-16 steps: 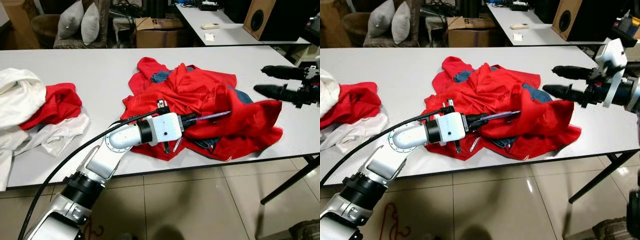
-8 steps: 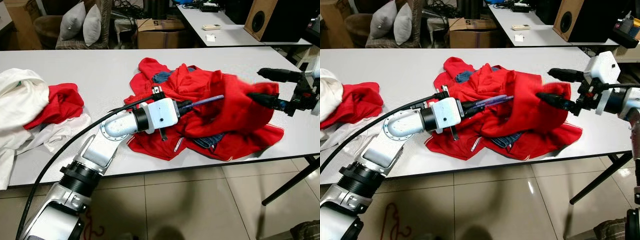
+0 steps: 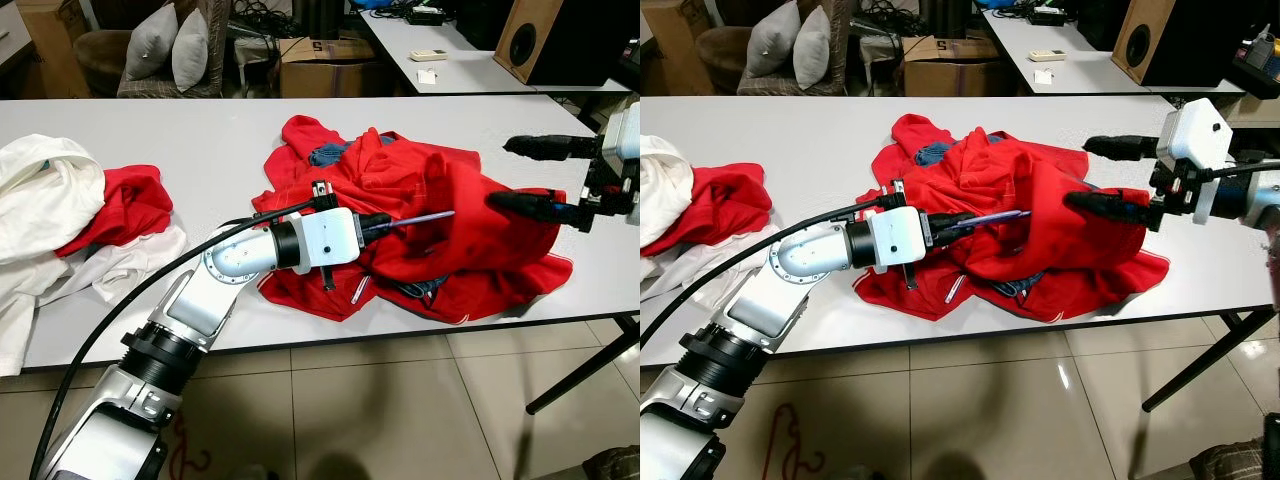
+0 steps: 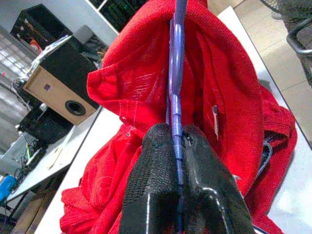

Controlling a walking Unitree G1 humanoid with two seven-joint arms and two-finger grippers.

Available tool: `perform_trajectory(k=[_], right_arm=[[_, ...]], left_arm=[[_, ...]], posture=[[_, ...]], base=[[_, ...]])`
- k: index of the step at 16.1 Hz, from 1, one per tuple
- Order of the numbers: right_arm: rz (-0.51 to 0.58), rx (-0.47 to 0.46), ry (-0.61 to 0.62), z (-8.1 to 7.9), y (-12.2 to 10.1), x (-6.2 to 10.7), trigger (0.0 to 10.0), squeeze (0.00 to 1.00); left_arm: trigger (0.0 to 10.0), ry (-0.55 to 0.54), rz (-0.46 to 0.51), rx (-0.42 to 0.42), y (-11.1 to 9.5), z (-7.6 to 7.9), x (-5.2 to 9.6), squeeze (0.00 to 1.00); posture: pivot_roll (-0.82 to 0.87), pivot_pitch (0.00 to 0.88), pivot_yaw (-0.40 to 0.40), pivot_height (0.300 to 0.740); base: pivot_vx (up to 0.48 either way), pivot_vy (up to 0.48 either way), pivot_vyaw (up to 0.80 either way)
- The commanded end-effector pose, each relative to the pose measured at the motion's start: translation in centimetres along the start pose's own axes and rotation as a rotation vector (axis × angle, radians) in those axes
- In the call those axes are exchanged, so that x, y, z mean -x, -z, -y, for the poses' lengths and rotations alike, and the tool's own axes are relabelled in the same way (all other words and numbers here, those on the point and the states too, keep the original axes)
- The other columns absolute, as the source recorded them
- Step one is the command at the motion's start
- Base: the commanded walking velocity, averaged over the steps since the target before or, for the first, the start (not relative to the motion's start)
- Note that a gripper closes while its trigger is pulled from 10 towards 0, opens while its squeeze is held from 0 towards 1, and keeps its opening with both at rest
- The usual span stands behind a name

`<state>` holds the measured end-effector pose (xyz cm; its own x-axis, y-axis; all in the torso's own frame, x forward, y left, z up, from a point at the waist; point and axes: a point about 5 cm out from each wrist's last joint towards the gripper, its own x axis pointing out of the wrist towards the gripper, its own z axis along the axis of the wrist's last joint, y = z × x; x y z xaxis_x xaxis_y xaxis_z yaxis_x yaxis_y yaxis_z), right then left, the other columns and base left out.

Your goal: Hang hanger

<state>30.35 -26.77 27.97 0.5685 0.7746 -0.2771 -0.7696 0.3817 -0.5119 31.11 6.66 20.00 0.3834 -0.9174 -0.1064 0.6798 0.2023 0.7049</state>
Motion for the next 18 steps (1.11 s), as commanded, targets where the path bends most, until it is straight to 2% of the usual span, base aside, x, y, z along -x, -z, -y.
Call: perform_trajectory(k=[1,4,6,8,11,14,18], right_arm=[[-0.017,0.074,0.001,0.4,-1.1,0.3,10.0,0.00],[0.023,0.095,0.051,0.9,-1.9,0.4,10.0,0.00],[0.054,0.073,-0.024,0.2,-2.6,0.7,10.0,0.00],[-0.017,0.036,-0.175,-1.6,-2.0,0.5,10.0,0.00],[-0.080,0.047,-0.218,-2.6,-0.9,-0.4,10.0,0.00],[-0.085,0.054,-0.220,-3.3,-0.7,-2.5,10.0,0.00],[-0.142,0.087,-0.268,-4.0,0.2,-3.7,10.0,0.00]], left_arm=[[10.0,0.024,-0.008,-0.008,0.1,0.2,-0.1,0.00],[10.0,0.036,-0.015,0.000,0.3,0.6,-0.1,0.00],[10.0,0.041,-0.019,0.003,0.4,0.7,-0.2,0.00],[10.0,0.046,-0.021,0.004,0.5,0.8,-0.3,0.00],[10.0,0.050,-0.020,0.001,0.4,0.8,-0.3,0.00],[10.0,0.060,-0.013,-0.006,0.2,0.8,-0.4,0.00],[10.0,0.070,-0.006,-0.004,-0.1,0.8,-0.4,0.00]], posture=[[-0.01,0.000,-0.003,0.740],[-0.01,0.000,-0.003,0.740],[-0.02,0.000,-0.001,0.740],[-0.02,0.000,0.000,0.740],[-0.02,0.000,0.000,0.740],[-0.02,0.001,-0.003,0.740],[-0.02,0.002,-0.005,0.740]], base=[[0.000,0.000,0.00],[0.000,0.000,0.00],[0.000,0.000,0.00],[0.000,0.000,0.00],[0.000,0.000,0.00],[0.000,0.000,0.00],[0.000,0.000,0.00]])
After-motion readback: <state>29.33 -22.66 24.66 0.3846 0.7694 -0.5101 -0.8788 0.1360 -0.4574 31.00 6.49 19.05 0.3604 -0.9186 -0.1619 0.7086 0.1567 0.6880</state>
